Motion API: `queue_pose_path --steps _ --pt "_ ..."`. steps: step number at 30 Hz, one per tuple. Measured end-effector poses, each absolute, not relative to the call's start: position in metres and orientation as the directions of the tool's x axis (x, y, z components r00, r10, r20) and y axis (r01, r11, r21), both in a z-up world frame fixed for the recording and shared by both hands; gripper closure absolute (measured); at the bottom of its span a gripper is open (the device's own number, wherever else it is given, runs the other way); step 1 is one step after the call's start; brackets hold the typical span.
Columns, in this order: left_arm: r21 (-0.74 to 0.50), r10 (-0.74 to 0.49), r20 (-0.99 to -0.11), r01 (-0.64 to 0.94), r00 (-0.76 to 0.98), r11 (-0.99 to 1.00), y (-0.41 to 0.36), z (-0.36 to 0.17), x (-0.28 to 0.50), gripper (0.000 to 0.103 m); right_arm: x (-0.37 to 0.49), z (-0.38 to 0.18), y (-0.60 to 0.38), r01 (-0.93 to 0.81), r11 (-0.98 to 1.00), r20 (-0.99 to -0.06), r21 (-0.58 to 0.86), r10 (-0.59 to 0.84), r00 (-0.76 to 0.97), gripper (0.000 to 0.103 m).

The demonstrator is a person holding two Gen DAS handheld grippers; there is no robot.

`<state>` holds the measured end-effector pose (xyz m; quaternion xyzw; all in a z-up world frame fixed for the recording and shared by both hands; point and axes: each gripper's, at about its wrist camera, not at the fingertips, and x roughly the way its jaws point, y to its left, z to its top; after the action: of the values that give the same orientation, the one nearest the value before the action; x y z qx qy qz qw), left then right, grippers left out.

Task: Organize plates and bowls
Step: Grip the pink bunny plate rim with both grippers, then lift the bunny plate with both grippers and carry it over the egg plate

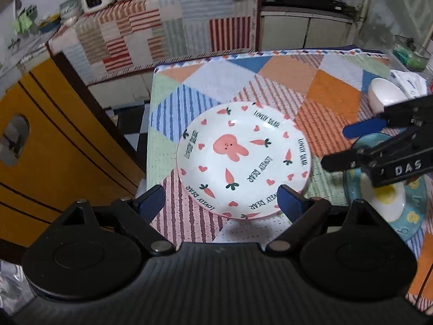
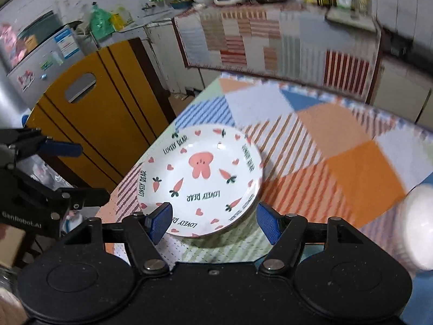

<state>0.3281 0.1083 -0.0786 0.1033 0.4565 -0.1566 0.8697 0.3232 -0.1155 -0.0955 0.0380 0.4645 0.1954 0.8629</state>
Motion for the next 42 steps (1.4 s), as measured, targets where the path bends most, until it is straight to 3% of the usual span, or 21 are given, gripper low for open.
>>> queue_pose_path --steps 6,10,13,16,18,20,26,28,34,42 --pt "0.003 -0.182 -0.824 0.326 0.536 0.945 0.115 -0.112 0.34 0.013 0.341 -0.139 -0.118 -0.208 0.92 -0.807 0.331 0.39 0.443 0.031" --pt "-0.064 -0.22 -0.814 0.295 0.537 0.953 0.126 -0.129 0.348 0.013 0.351 -0.158 -0.129 -0.115 0.925 -0.802 0.361 0.372 0.468 0.035" --pt "-0.041 -0.199 -0.802 0.28 0.563 0.959 0.129 -0.138 0.35 0.013 0.359 -0.165 -0.136 -0.097 0.92 -0.79 0.381 0.378 0.482 0.04" --pt "-0.013 -0.159 -0.775 0.236 0.612 0.972 0.132 -0.152 0.354 0.016 0.365 -0.171 -0.145 -0.064 0.899 -0.774 0.434 0.409 0.483 0.052" --pt "-0.034 -0.165 -0.776 0.22 0.608 0.975 0.135 -0.16 0.358 0.017 0.367 -0.174 -0.146 -0.069 0.879 -0.758 0.472 0.444 0.478 0.07" --pt "-0.061 -0.177 -0.776 0.208 0.606 0.976 0.138 -0.165 0.361 0.019 0.369 -0.176 -0.144 -0.067 0.883 -0.762 0.464 0.437 0.477 0.071" --pt "-0.175 -0.259 -0.797 0.202 0.545 0.964 0.141 -0.177 0.368 0.05 0.373 -0.183 -0.136 -0.065 0.892 -0.766 0.448 0.421 0.486 0.076" --pt "-0.179 -0.256 -0.81 0.194 0.528 0.965 0.139 -0.182 0.369 0.067 0.375 -0.189 -0.136 -0.054 0.894 -0.771 0.444 0.412 0.486 0.084" --pt "-0.216 -0.279 -0.805 0.179 0.524 0.96 0.139 -0.193 0.371 0.076 0.371 -0.198 -0.14 -0.043 0.871 -0.739 0.489 0.44 0.509 0.088" --pt "-0.209 -0.288 -0.81 0.207 0.511 0.956 0.14 -0.177 0.365 0.076 0.364 -0.18 -0.134 -0.129 0.886 -0.762 0.446 0.451 0.464 0.086"
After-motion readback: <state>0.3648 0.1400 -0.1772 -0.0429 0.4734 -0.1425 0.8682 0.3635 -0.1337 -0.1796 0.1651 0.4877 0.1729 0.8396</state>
